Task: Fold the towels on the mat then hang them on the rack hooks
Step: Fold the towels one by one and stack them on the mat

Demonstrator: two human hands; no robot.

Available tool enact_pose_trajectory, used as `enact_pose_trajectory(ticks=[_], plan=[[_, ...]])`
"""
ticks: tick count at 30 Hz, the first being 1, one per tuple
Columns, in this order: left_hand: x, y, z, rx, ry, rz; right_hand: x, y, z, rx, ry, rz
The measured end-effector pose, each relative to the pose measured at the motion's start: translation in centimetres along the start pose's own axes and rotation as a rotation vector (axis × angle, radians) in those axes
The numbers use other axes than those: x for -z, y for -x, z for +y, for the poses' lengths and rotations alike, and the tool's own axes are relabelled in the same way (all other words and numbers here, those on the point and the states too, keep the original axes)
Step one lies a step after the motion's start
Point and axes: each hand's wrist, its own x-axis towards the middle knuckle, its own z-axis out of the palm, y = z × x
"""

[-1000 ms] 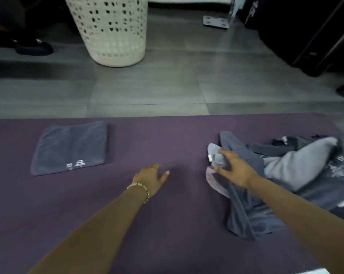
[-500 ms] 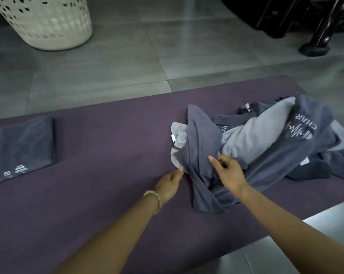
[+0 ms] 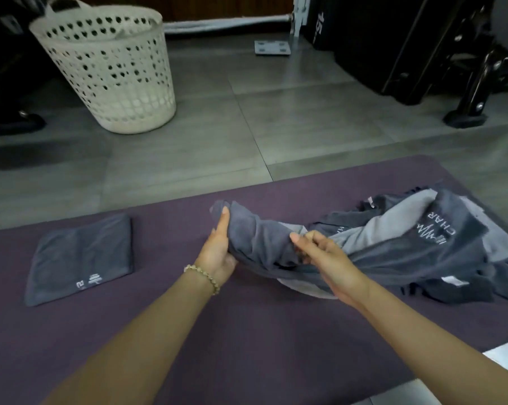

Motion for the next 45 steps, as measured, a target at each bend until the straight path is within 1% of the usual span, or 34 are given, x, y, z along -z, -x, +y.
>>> enact_pose_trajectory(ticks=[1,3,6,9,13,15,18,20,23,25,28,31,33,35,37,39,42,43,45], plan=[[0.0,1.1,2.0,-0.072,-0.054,-0.002,-0.3,0.3,-1.5,0.003,0.023,0.000],[-0.3,3.9,5.9,-0.219,-0.223,-0.066,-0.9,0.8,-4.5,0.033,0.099,0.024],[-1.0,9.1,11.4,-0.407,-0.470,-0.182,-2.2,1.9,-10.2,0.151,0.222,0.029],[-1.7,14.0,15.7,-0.535,-0.668,-0.227,-4.4,3.5,-16.5,0.287,0.235,-0.049],[-2.7,20.0,20.2,-0.600,-0.796,-0.236,-8.4,6.4,-23.7,0.418,0.260,-0.170],[-3.0,22.6,22.1,-0.636,-0.809,-0.206,-10.1,8.0,-26.7,0.433,0.255,-0.191],[-3.3,26.0,24.3,-0.678,-0.740,-0.149,-12.1,10.4,-30.0,0.398,0.244,-0.234],[-3.3,27.9,25.5,-0.701,-0.747,-0.135,-13.4,11.7,-31.4,0.384,0.254,-0.278],[-3.1,30.8,27.1,-0.766,-0.834,-0.107,-15.0,13.4,-32.8,0.363,0.250,-0.338],[-2.5,32.3,28.2,-0.819,-0.880,-0.065,-15.6,14.4,-33.8,0.363,0.286,-0.411],[-0.9,33.9,29.6,-0.899,-0.848,0.029,-15.3,15.6,-35.1,0.395,0.360,-0.443],[1.1,35.0,30.8,-0.884,-0.649,0.129,-13.9,16.4,-36.0,0.421,0.485,-0.410],[2.0,35.5,31.3,-0.902,-0.562,0.166,-13.0,16.7,-36.4,0.436,0.508,-0.392],[2.2,36.0,31.6,-0.902,-0.524,0.139,-12.5,17.1,-37.1,0.473,0.513,-0.376],[1.8,36.6,31.6,-0.891,-0.491,0.110,-12.3,17.6,-37.6,0.565,0.555,-0.327],[1.7,37.0,31.9,-0.925,-0.490,0.163,-11.9,17.7,-37.9,0.632,0.544,-0.254],[2.2,37.5,32.4,-1.054,-0.524,0.249,-10.8,17.4,-37.7,0.650,0.479,-0.175],[2.1,37.8,32.4,-1.091,-0.576,0.251,-10.7,17.5,-37.6,0.639,0.513,-0.139],[1.0,38.3,32.3,-1.145,-0.703,0.202,-11.2,17.8,-37.5,0.625,0.583,-0.087]])
